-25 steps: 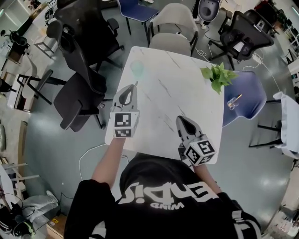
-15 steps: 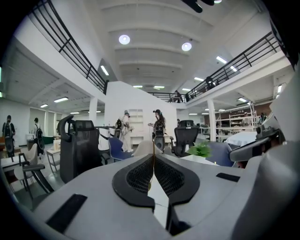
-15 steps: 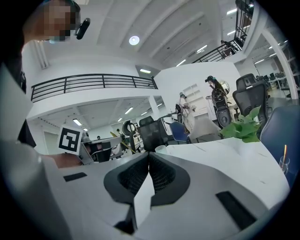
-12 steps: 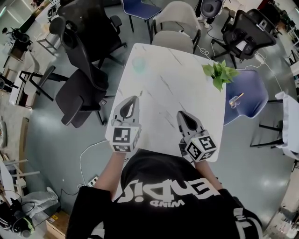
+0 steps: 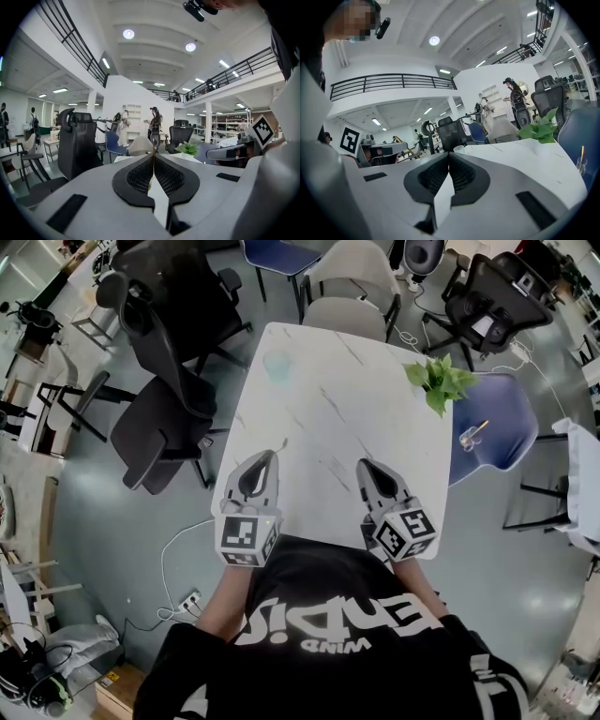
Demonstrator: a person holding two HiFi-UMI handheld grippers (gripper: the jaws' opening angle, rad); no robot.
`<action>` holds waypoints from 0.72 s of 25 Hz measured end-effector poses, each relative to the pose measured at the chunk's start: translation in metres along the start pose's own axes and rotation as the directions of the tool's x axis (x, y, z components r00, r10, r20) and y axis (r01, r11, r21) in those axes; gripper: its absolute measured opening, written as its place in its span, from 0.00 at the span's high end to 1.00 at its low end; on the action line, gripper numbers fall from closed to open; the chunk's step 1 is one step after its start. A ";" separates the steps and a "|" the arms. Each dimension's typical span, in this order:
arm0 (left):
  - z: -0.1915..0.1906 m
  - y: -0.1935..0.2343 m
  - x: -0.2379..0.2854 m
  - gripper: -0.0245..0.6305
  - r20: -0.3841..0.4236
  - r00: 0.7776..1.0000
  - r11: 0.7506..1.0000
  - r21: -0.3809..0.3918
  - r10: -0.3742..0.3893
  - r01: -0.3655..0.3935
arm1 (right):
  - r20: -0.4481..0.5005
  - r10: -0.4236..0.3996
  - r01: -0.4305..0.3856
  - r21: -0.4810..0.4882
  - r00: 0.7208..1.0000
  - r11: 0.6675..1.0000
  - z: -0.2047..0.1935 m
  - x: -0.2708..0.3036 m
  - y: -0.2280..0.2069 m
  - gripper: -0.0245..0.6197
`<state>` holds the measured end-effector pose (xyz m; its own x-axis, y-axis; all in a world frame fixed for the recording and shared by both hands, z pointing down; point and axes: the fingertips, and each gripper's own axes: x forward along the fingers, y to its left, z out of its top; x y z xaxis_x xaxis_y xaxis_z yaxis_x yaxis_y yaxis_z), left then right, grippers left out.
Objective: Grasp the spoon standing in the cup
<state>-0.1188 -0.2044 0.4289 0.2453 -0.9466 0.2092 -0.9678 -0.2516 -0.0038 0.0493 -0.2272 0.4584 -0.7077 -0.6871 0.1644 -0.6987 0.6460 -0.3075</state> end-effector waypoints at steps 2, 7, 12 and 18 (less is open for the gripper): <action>-0.006 -0.002 -0.005 0.93 -0.011 1.000 1.000 -0.016 0.004 -0.004 | -0.003 -0.001 0.001 0.002 1.000 1.000 -0.001 -0.001 0.000 0.94; -0.018 -0.003 -0.017 0.93 -0.030 0.999 0.999 -0.047 0.014 -0.016 | -0.006 0.000 0.000 -0.001 1.000 1.000 -0.003 -0.001 0.004 0.94; -0.024 -0.001 -0.023 0.93 -0.037 0.999 0.998 -0.062 0.021 -0.023 | -0.010 0.004 -0.004 -0.003 1.000 1.000 -0.007 -0.002 0.007 0.94; -0.025 0.001 -0.020 0.93 -0.039 0.999 0.997 -0.075 0.020 -0.023 | -0.016 0.006 -0.006 -0.009 1.000 1.000 -0.009 0.000 0.006 0.94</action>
<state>-0.1266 -0.1805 0.4490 0.2232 -0.9430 0.2470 -0.9747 -0.2137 0.0650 0.0440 -0.2200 0.4645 -0.7133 -0.6779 0.1778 -0.6954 0.6531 -0.2999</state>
